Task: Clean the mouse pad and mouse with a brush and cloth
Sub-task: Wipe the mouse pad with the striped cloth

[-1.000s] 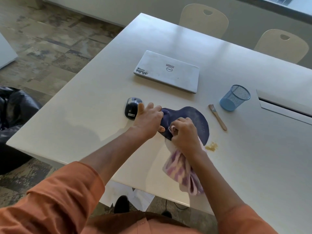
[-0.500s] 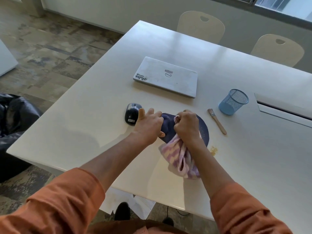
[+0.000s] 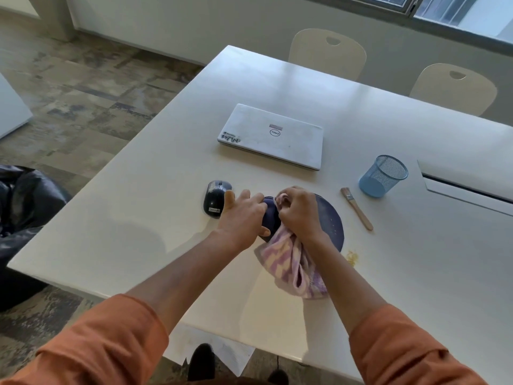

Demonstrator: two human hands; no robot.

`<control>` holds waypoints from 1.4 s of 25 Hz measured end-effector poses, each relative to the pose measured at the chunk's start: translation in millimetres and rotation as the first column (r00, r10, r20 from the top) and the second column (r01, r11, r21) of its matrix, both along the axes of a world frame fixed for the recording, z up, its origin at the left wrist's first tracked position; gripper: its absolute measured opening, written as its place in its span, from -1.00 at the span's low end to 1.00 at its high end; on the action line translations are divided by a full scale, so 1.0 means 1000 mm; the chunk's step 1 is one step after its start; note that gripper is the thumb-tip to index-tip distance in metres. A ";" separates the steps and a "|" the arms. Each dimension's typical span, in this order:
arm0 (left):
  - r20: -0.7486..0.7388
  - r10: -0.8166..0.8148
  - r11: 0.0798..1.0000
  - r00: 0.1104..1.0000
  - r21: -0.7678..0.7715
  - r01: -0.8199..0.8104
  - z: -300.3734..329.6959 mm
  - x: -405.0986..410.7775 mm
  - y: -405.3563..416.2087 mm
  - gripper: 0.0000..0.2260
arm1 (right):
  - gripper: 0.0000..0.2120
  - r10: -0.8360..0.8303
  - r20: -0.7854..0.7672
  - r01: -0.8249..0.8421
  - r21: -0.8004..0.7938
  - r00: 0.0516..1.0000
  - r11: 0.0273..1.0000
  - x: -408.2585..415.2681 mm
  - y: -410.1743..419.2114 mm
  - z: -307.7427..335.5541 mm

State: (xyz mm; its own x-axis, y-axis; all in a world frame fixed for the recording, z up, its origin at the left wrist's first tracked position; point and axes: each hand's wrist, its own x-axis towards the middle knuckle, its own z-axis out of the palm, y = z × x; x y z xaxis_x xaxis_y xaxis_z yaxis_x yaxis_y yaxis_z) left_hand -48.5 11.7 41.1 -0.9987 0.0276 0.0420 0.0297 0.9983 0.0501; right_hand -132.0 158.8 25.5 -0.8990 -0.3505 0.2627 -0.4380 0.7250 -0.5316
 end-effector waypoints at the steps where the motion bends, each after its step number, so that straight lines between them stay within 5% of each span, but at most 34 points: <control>1: 0.004 0.000 1.000 1.000 0.001 0.000 0.000 0.000 0.001 -0.60 | -0.91 -0.021 -0.013 0.021 0.016 1.000 1.000 -0.002 0.000 0.000; 19: 0.013 0.001 1.000 1.000 -0.001 -0.001 0.003 0.000 0.001 -0.62 | -0.95 0.069 -0.034 -0.065 0.104 0.997 0.992 0.008 0.004 -0.005; 26: 0.026 0.004 1.000 1.000 0.002 -0.004 0.006 0.001 0.003 -0.61 | -0.82 0.123 -0.003 -0.121 0.163 0.992 0.979 0.020 0.024 -0.001; 35: 0.042 0.013 0.996 0.999 -0.088 -0.009 0.012 0.003 0.009 -0.63 | -0.89 -0.064 -0.044 0.070 0.134 0.997 0.989 0.011 0.006 0.004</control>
State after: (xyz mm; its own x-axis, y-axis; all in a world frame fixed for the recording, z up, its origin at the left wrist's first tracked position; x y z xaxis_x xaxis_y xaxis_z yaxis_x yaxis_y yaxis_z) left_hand -45.3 20.7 53.6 -0.9998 0.0187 -0.0025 0.0188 0.9992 -0.0365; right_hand -121.2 164.9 29.6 -0.9115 -0.3245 0.2529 -0.4048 0.8173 -0.4102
